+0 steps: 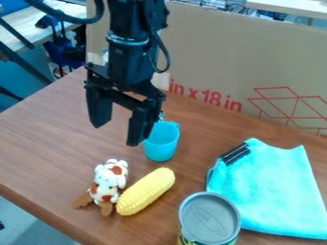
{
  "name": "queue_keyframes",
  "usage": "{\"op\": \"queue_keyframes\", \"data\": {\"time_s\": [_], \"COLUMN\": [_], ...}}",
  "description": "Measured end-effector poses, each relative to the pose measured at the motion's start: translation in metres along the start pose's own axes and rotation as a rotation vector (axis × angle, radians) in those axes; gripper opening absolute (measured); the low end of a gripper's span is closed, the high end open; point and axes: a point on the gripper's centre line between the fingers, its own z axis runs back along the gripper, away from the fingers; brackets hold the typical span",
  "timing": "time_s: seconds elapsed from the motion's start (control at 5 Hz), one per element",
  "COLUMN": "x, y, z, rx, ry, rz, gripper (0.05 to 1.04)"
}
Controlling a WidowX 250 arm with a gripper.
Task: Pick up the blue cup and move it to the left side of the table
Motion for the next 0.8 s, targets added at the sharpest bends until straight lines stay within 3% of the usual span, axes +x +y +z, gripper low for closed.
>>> {"op": "queue_keyframes", "data": {"time_s": [0.2, 0.4, 0.6, 0.8], "x": [-0.001, 0.022, 0.050, 0.076], "y": [0.000, -0.006, -0.009, -0.010], "z": [-0.006, -0.011, -0.015, -0.025], "rx": [0.000, 0.003, 0.018, 0.020], "ry": [0.021, -0.028, -0.120, -0.162], "rz": [0.001, -0.006, -0.021, -0.006], "gripper": [1.002, 1.002, 1.002, 1.002]}}
